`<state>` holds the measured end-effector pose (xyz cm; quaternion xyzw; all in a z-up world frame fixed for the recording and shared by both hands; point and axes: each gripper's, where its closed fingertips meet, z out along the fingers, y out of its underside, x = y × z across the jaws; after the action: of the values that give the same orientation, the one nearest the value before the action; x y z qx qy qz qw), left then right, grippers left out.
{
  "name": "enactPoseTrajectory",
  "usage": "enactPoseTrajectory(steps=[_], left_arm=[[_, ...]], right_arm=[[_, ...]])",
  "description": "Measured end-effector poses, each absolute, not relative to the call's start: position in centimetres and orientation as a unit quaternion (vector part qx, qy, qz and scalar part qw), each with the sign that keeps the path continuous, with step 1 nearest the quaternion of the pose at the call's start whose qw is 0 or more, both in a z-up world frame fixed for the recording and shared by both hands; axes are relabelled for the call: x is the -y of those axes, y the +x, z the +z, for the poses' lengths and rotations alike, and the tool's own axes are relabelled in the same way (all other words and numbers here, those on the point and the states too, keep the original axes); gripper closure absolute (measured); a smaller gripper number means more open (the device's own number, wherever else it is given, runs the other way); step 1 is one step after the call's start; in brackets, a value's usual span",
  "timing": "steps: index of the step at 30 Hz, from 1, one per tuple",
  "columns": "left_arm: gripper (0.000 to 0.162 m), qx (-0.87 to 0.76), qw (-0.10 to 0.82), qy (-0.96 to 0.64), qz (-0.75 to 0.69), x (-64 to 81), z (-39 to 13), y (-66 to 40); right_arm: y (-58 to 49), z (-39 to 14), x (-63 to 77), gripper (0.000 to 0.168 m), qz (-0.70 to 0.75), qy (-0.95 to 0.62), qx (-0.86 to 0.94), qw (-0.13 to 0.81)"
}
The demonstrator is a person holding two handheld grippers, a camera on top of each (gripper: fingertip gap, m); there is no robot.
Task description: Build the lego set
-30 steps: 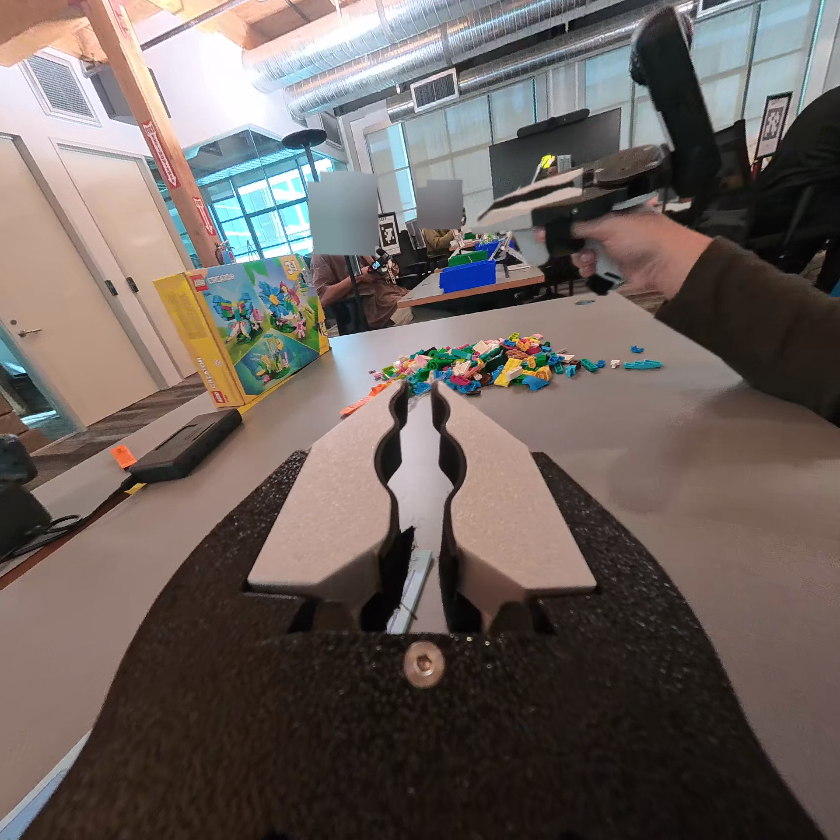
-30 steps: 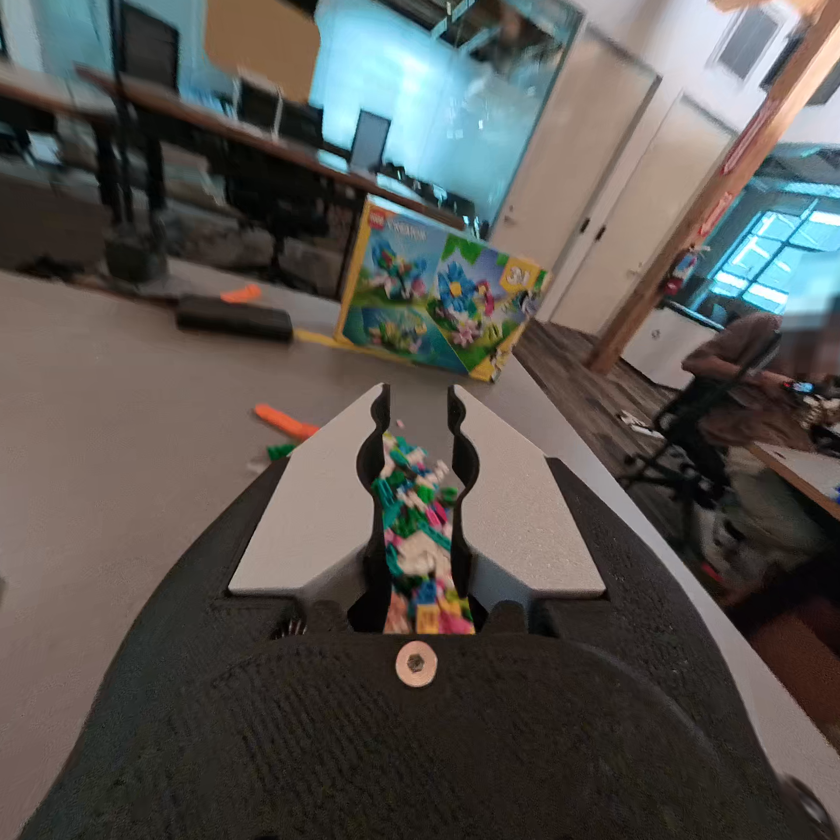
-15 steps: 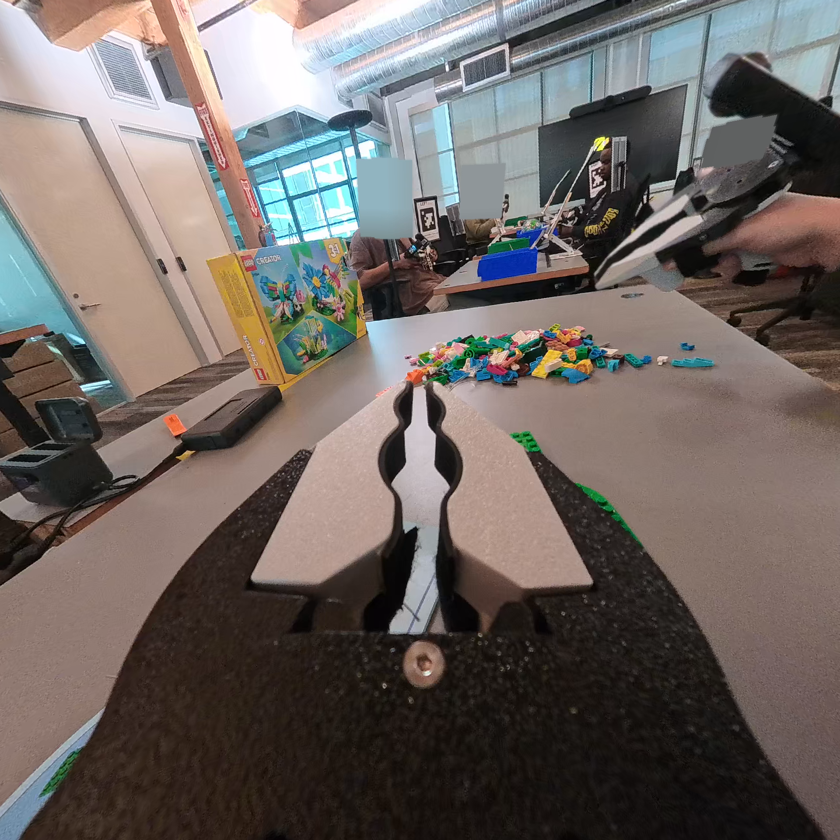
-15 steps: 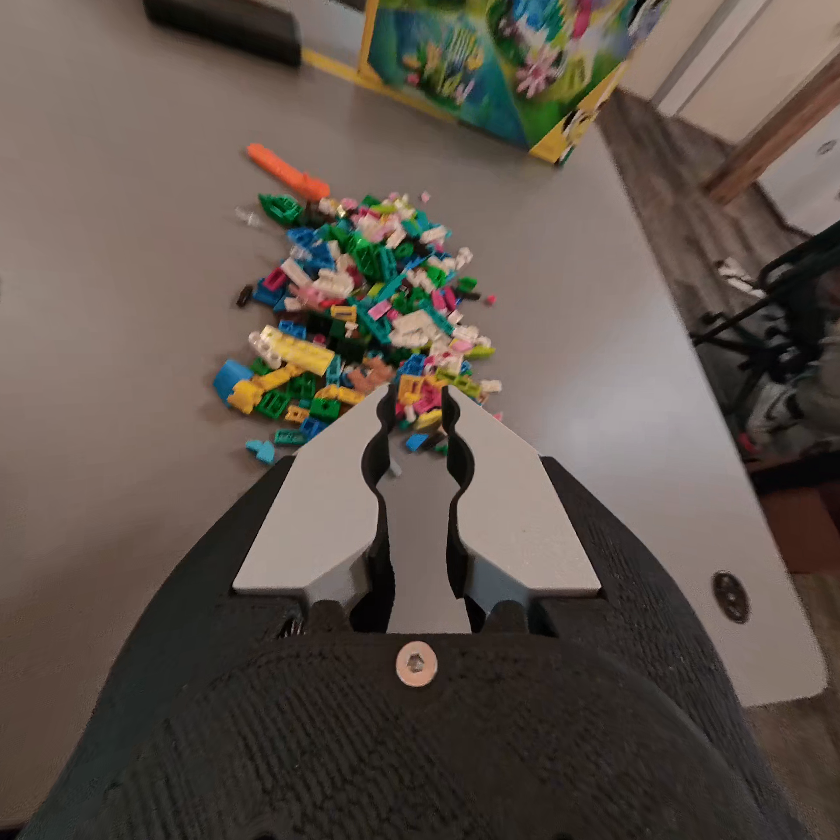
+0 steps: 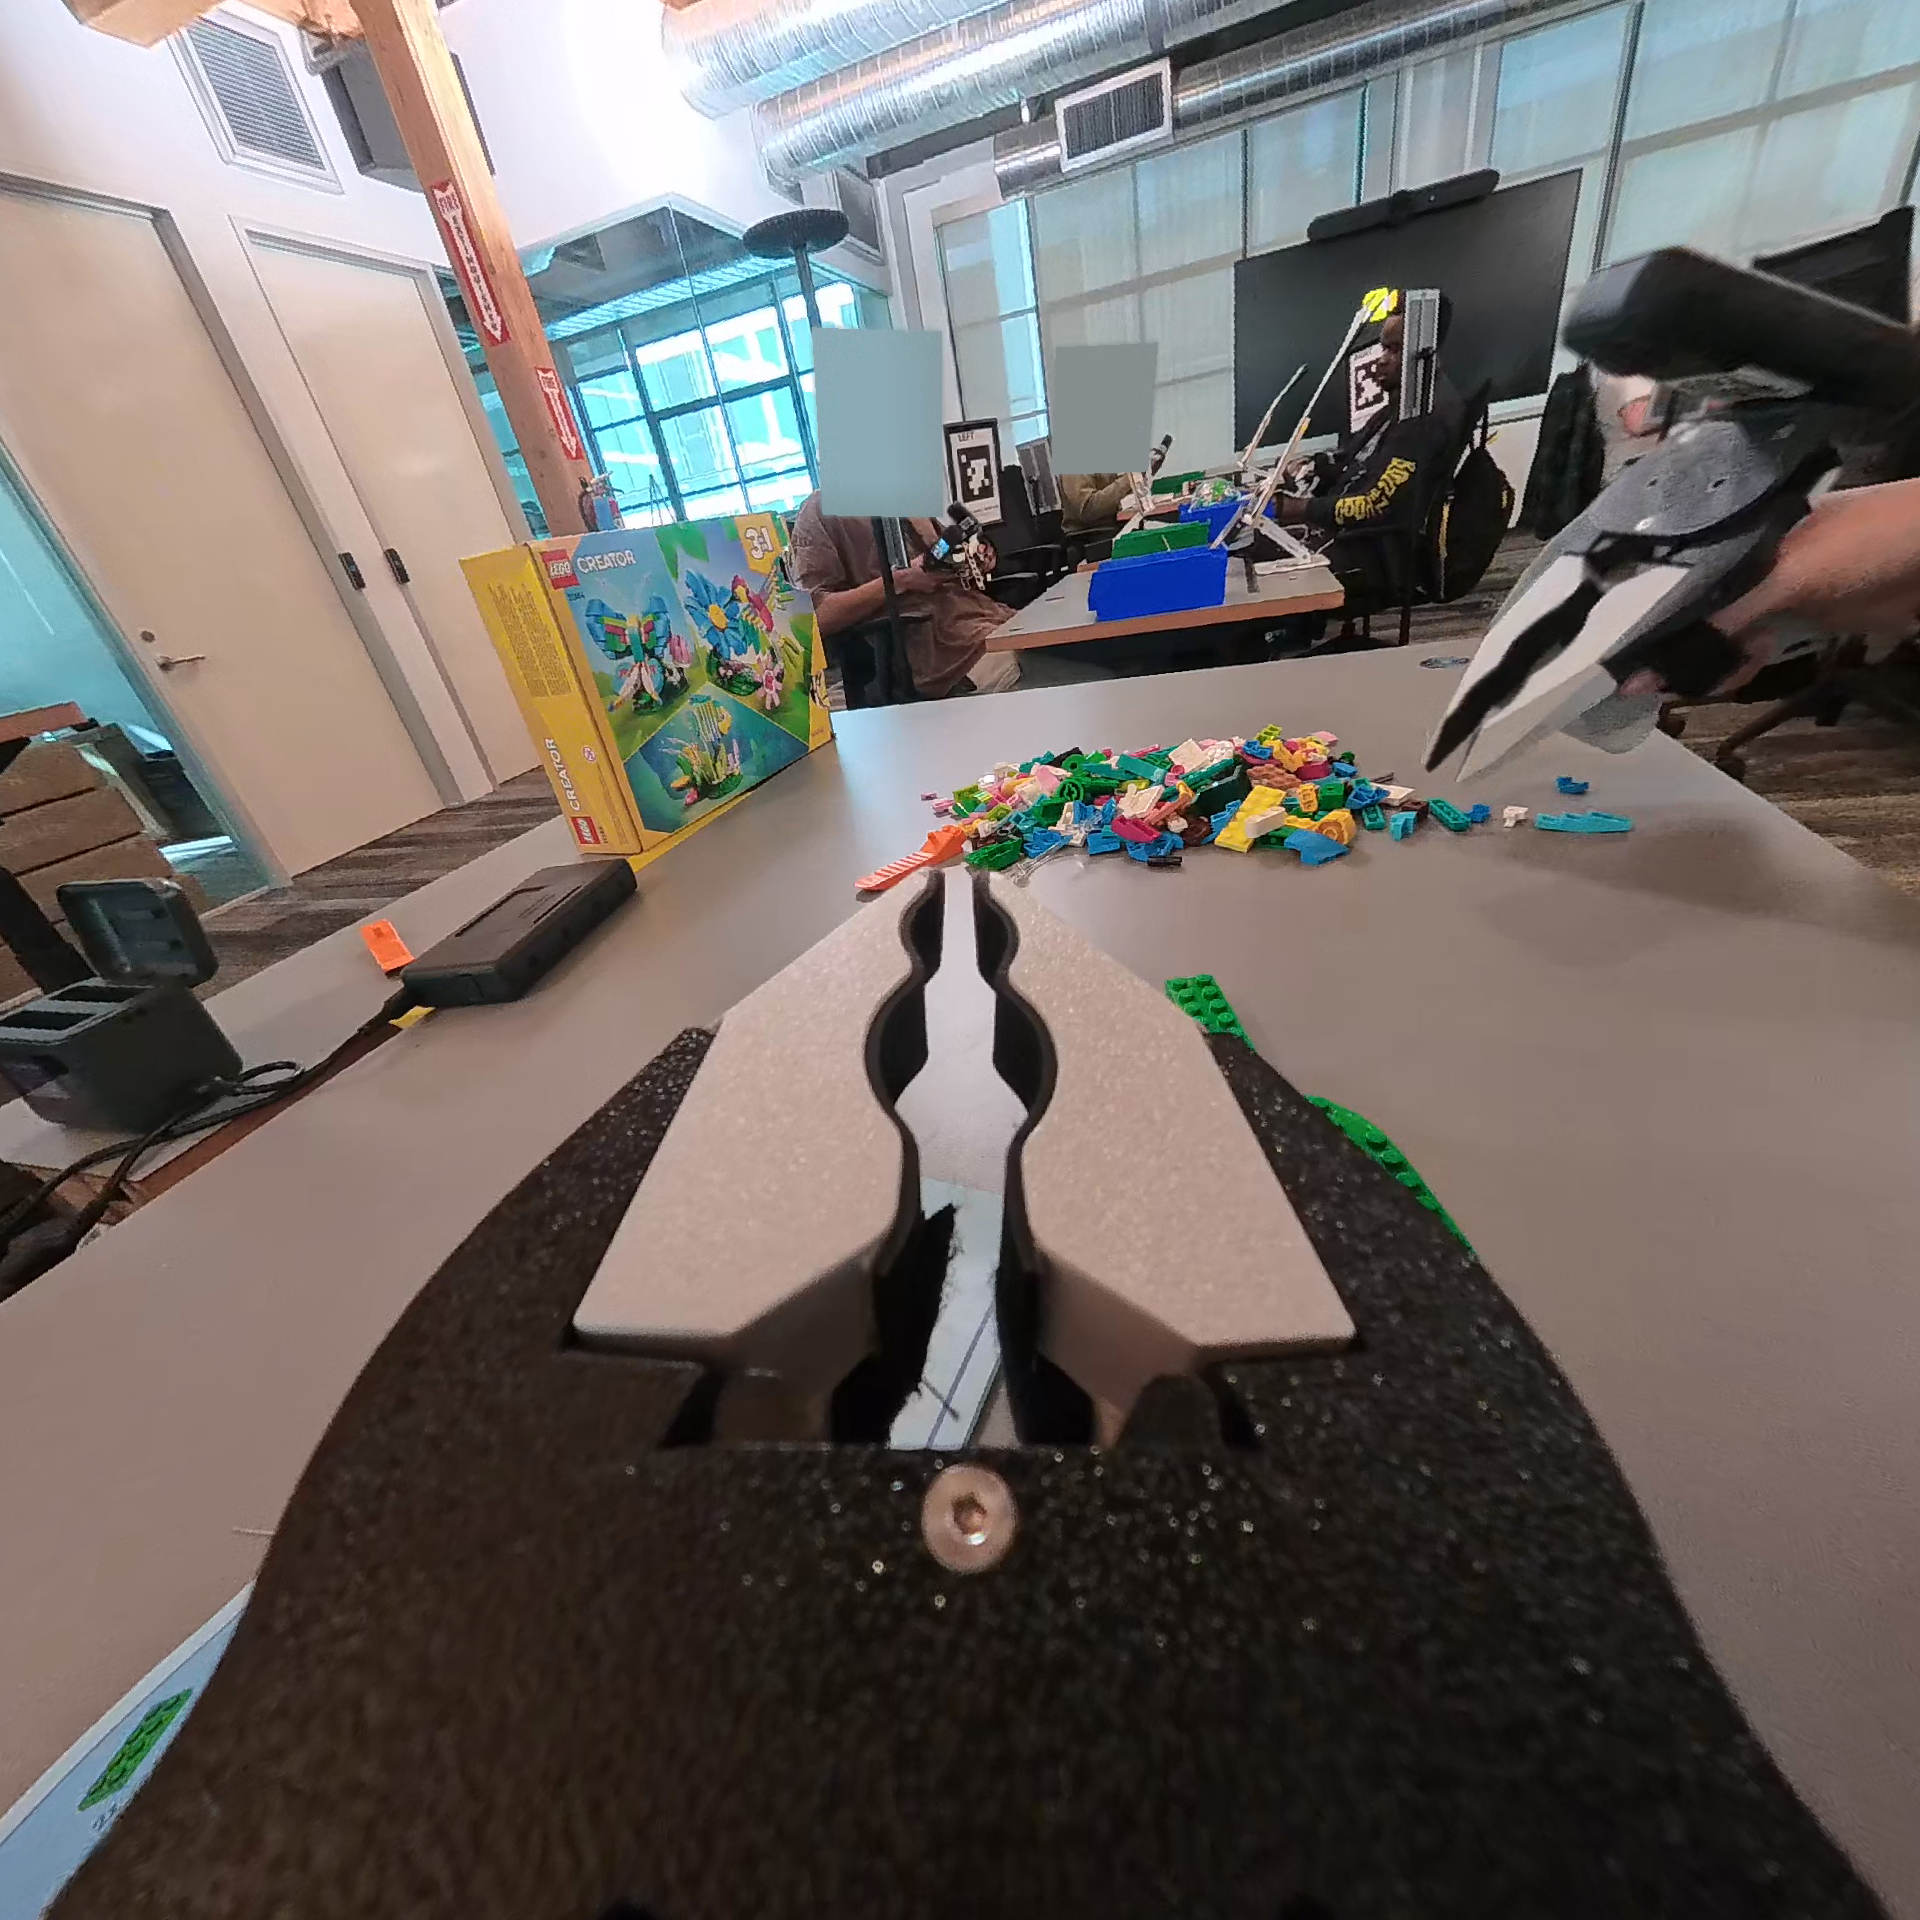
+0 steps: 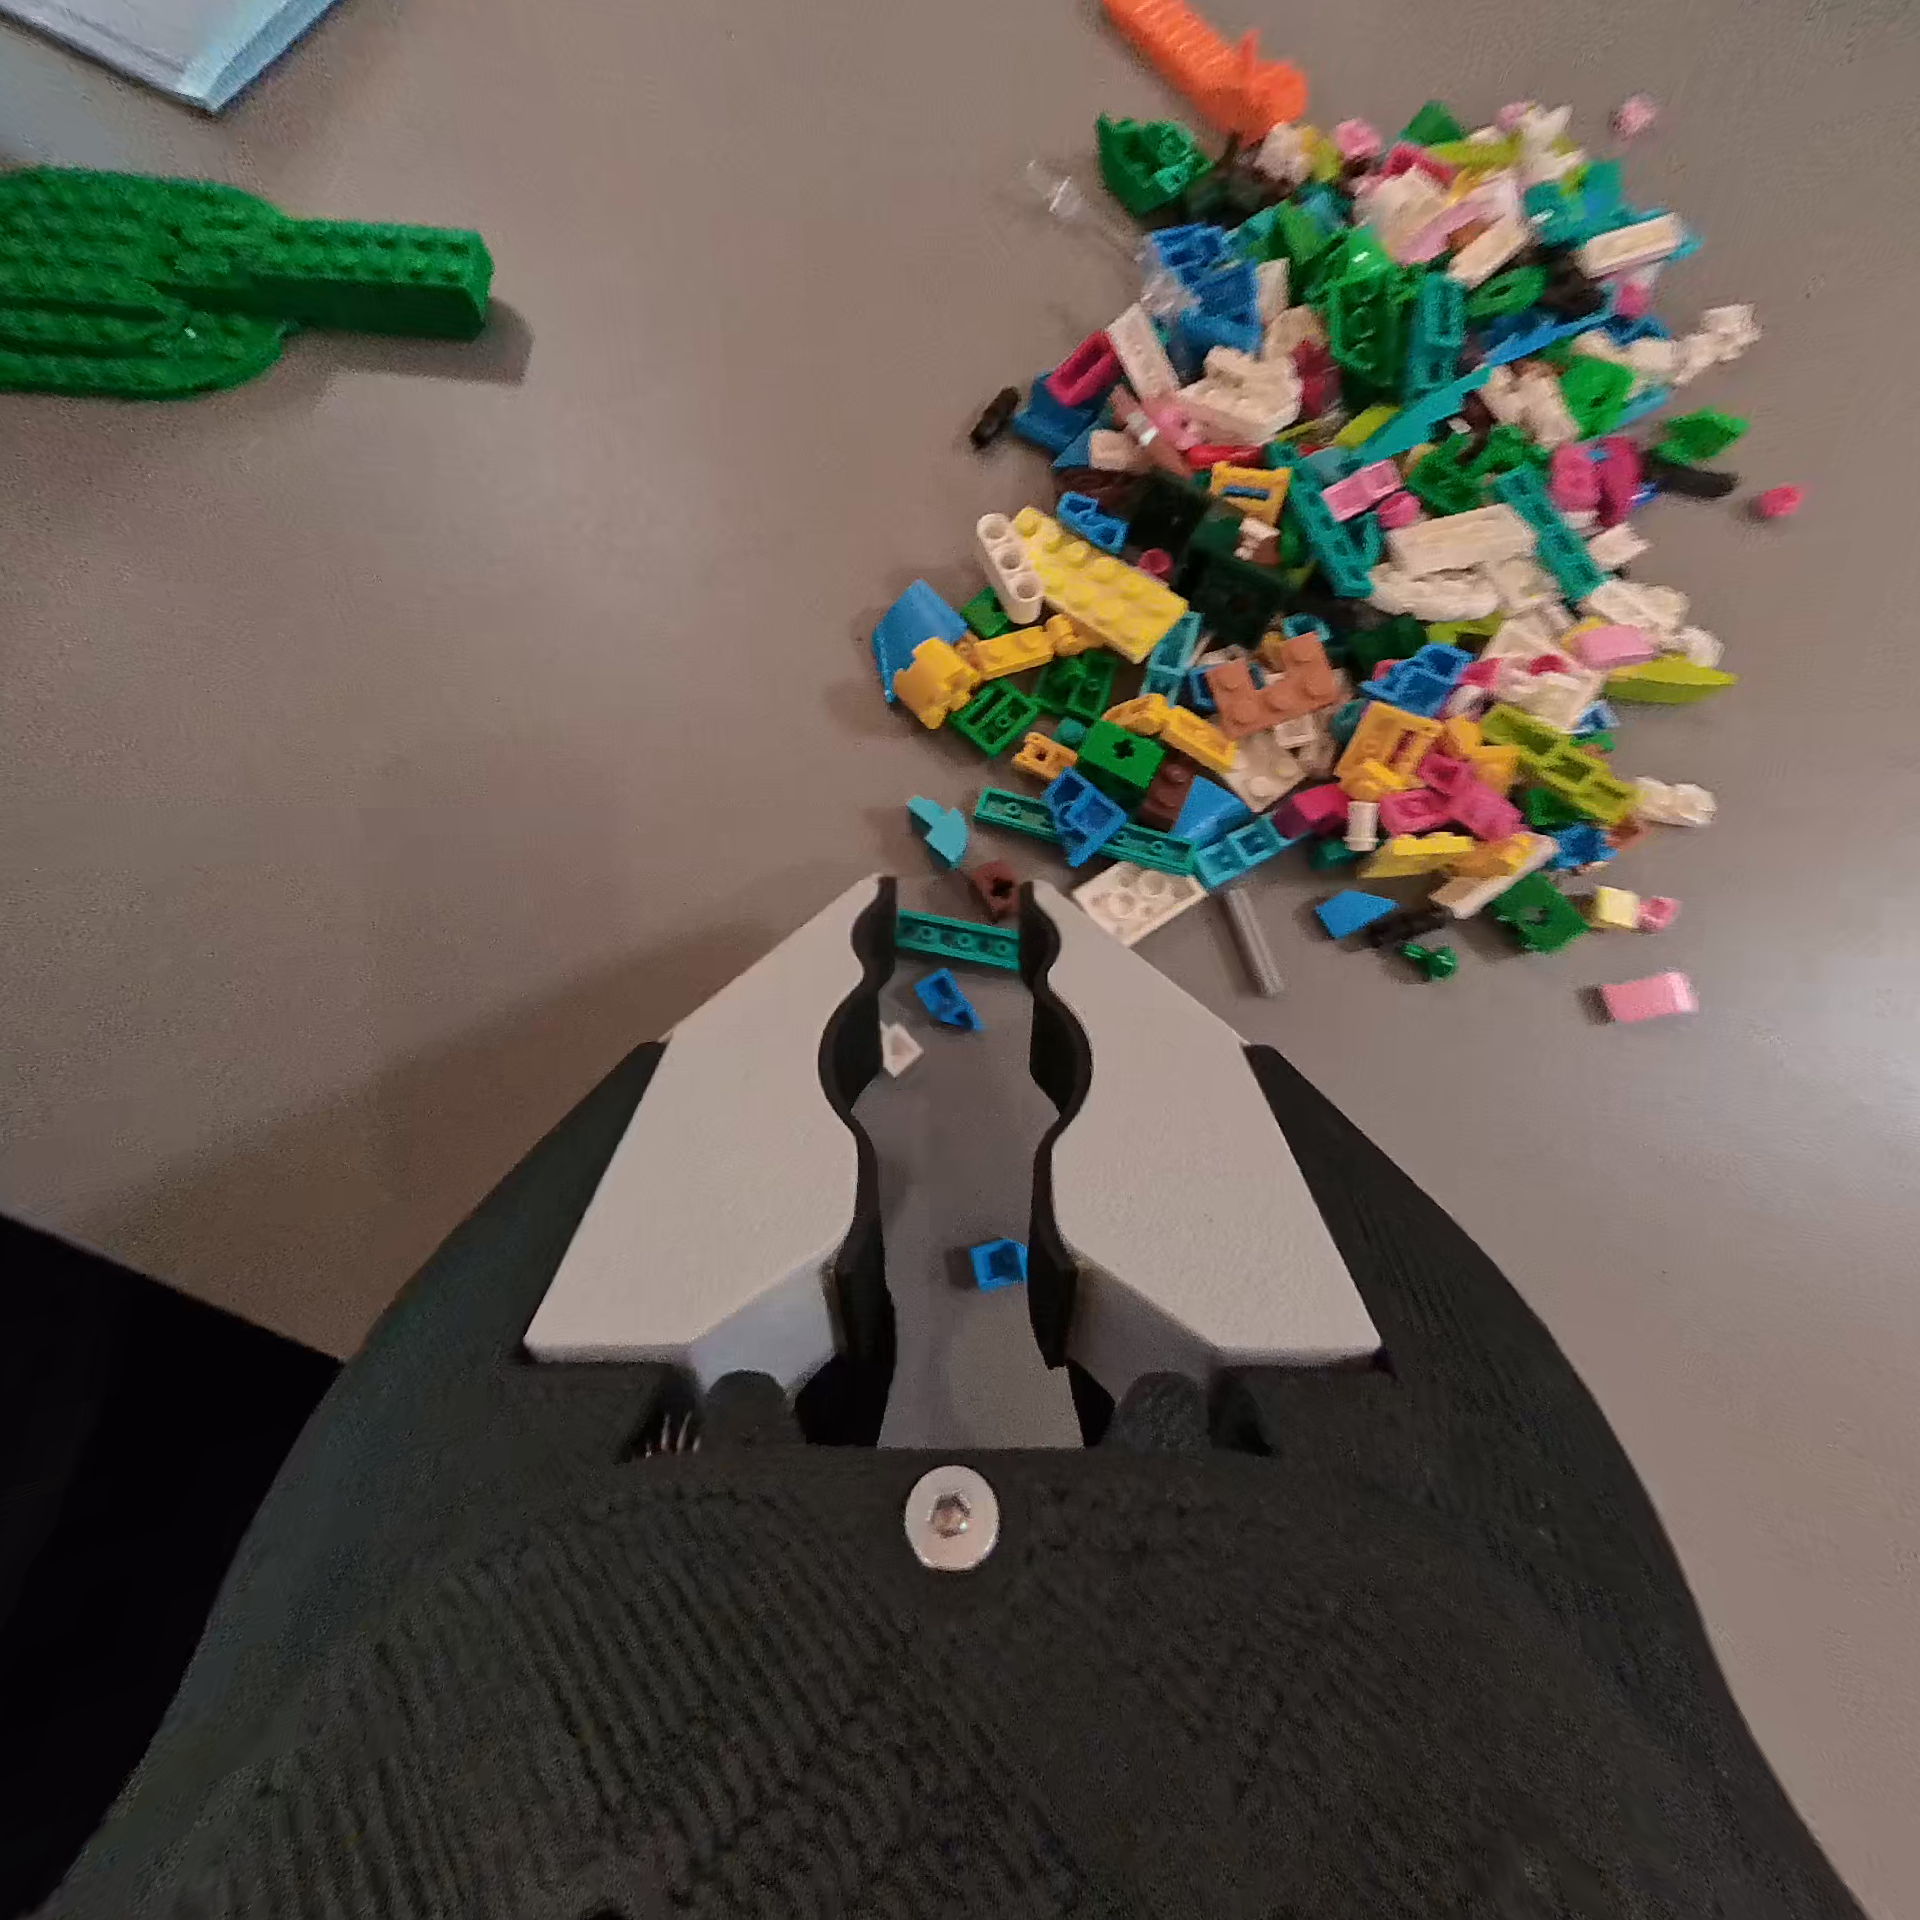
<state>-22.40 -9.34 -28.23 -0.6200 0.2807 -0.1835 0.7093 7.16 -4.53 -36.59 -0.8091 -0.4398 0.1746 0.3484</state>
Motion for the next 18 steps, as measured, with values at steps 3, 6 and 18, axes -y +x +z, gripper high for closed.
enactPoseTrajectory(steps=[3, 6, 18], left_arm=[[0.159, -0.286, 0.708, -0.620, -0.181, 9.4, -28.3, -22.3], [0.159, -0.290, 0.706, -0.620, -0.180, 9.5, -28.4, -22.1], [0.160, -0.281, 0.703, -0.636, -0.152, 9.0, -28.8, -22.6]], right_arm=[[6.9, -37.1, 4.2, 0.146, 0.164, -0.806, 0.462, 0.331], [6.9, -37.6, 3.9, 0.150, 0.153, -0.806, 0.479, 0.310], [7.2, -38.4, 3.5, 0.162, 0.138, -0.802, 0.510, 0.278]])
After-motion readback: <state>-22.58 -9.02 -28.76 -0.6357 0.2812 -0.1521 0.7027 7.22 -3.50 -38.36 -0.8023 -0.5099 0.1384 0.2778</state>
